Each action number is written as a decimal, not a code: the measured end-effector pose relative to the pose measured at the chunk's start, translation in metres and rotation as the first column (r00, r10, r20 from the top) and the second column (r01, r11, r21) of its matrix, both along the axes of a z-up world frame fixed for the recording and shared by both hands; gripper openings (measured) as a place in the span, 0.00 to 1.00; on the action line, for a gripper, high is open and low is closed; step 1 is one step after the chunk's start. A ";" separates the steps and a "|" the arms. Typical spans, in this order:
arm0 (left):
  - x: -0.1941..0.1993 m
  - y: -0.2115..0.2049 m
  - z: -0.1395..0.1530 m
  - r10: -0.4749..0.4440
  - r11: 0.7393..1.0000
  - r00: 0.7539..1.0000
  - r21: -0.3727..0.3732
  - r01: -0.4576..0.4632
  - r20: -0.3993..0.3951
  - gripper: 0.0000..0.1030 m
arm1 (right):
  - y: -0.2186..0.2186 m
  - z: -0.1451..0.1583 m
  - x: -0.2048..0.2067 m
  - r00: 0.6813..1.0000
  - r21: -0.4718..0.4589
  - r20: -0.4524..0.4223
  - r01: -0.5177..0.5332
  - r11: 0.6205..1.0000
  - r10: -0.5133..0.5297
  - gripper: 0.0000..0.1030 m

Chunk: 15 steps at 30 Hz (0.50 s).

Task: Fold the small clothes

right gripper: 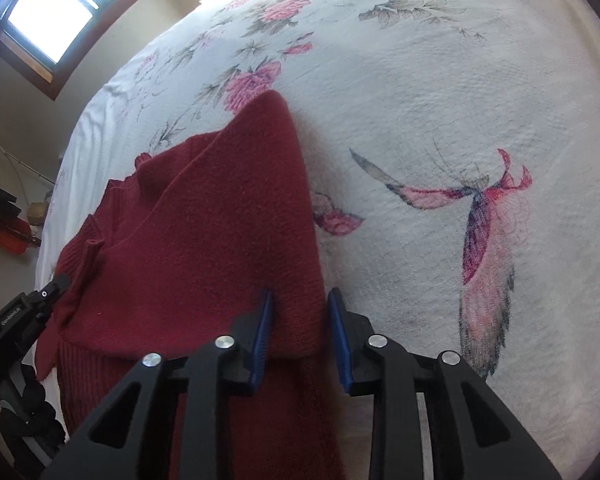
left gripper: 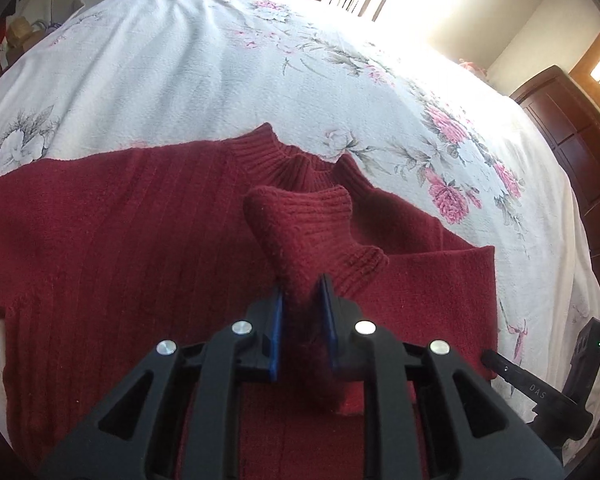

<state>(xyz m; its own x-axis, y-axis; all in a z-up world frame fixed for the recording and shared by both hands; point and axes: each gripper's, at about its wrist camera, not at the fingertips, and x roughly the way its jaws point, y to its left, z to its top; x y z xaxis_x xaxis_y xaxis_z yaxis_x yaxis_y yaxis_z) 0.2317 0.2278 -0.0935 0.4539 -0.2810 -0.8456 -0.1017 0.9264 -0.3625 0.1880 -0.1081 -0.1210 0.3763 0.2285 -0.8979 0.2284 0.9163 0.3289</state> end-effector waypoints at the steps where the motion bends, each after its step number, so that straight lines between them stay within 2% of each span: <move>1: -0.002 0.004 -0.004 0.006 1.000 1.000 0.011 -0.006 -0.010 0.21 | 0.002 -0.003 0.000 1.000 -0.016 -0.003 -0.005 1.000 0.004 0.24; 2: -0.004 0.009 -0.006 0.020 0.999 1.000 0.029 -0.019 -0.011 0.22 | 0.003 -0.003 0.000 1.000 -0.023 -0.004 -0.007 1.000 0.007 0.24; 4: -0.012 0.020 0.000 0.043 0.998 0.999 0.045 -0.044 0.010 0.35 | 0.004 0.000 0.001 1.000 -0.027 -0.004 -0.013 1.000 0.013 0.25; 6: -0.024 0.025 0.015 0.043 0.997 0.997 0.064 -0.047 0.059 0.53 | 0.001 0.009 -0.001 1.000 -0.029 0.015 0.009 1.000 -0.008 0.35; 7: -0.029 0.021 0.023 0.025 0.995 0.996 0.092 -0.032 0.080 0.57 | -0.001 0.018 -0.003 0.999 -0.040 0.039 0.027 0.999 -0.025 0.37; 9: -0.037 0.006 0.037 -0.019 0.985 0.993 0.171 -0.001 0.117 0.74 | -0.004 0.038 -0.006 0.995 -0.078 0.099 0.035 0.996 -0.027 0.39; 11: -0.038 -0.019 0.042 -0.087 0.971 0.988 0.231 0.056 0.128 0.78 | -0.003 0.052 -0.008 0.991 -0.098 0.131 0.031 0.995 -0.018 0.42; 13: -0.032 -0.045 0.035 -0.128 0.939 0.987 0.331 0.091 0.092 0.81 | -0.002 0.058 -0.008 0.990 -0.084 0.143 0.024 0.996 -0.012 0.44; 15: -0.023 -0.062 0.020 -0.148 0.914 0.988 0.388 0.117 0.051 0.81 | 0.002 0.057 -0.007 0.989 -0.068 0.150 -0.008 0.998 0.018 0.44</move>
